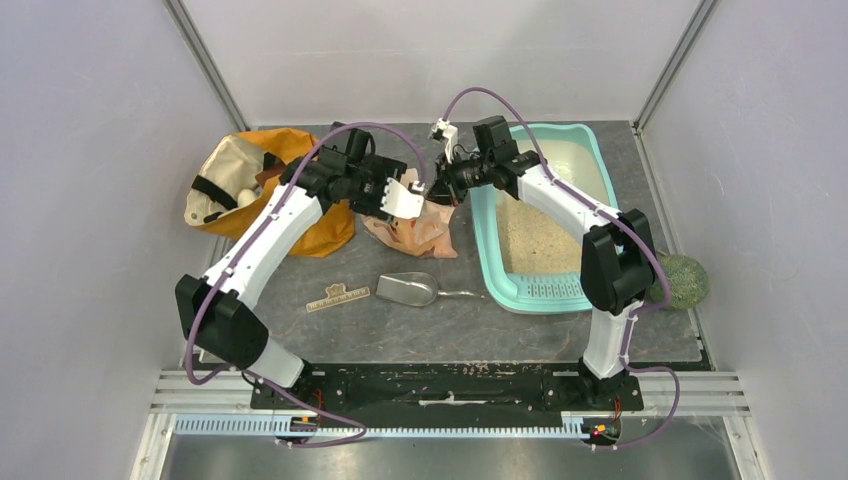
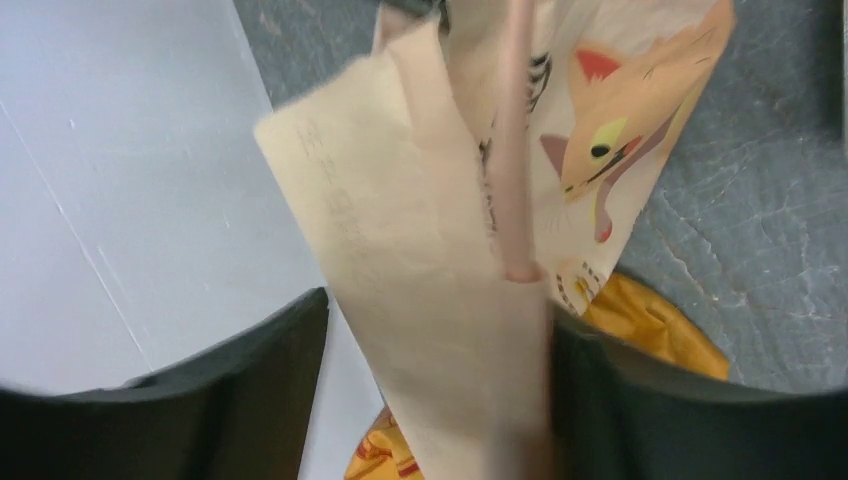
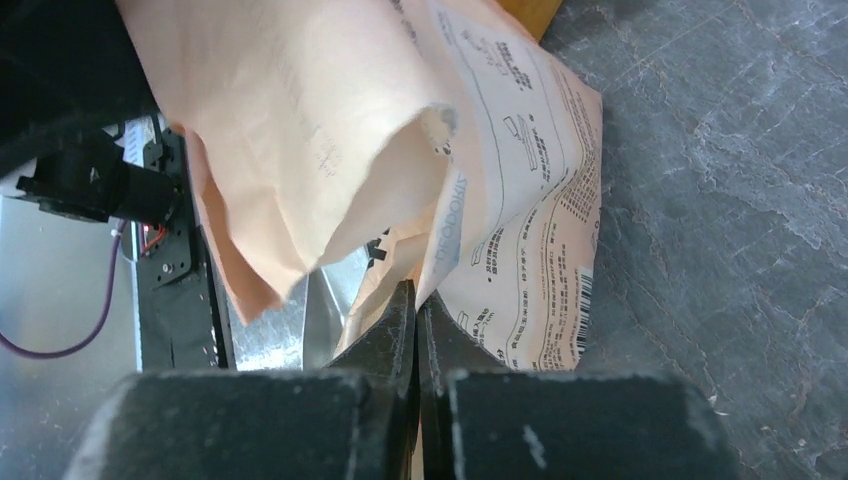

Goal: Fill the litter box with clean litter

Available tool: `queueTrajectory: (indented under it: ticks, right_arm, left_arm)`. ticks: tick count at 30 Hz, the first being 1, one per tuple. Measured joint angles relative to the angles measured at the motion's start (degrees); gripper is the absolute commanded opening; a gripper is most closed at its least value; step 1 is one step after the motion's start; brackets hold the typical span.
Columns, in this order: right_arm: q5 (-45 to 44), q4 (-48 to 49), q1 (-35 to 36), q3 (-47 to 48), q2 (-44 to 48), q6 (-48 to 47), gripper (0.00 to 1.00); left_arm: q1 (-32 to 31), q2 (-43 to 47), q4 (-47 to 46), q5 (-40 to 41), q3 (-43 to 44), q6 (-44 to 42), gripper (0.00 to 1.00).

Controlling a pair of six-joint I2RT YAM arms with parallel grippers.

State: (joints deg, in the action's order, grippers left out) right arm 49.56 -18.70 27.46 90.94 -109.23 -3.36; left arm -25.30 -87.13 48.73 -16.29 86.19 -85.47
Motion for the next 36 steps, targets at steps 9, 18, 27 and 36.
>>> queueTrajectory:
  ticks: [9, 18, 27, 36]
  right_arm:
    - [3.3, -5.4, -1.4, 0.0, 0.0, -10.2, 0.0]
    - [2.0, -6.7, -2.0, 4.3, 0.0, -14.8, 0.54]
    - [-4.6, -9.7, 0.3, 5.8, 0.0, -15.5, 0.65]
    - [-5.8, -14.2, 1.4, 6.4, 0.0, -17.0, 0.75]
  left_arm:
    - [3.5, -5.5, 8.0, -3.3, 14.9, 5.4, 0.02]
    - [7.8, -7.8, 22.4, -12.3, 20.8, 7.0, 0.02]
    - [7.8, 1.4, 17.6, -13.9, 8.0, 6.7, 0.02]
    - [7.4, 2.7, 13.6, -14.1, 3.8, 6.6, 0.02]
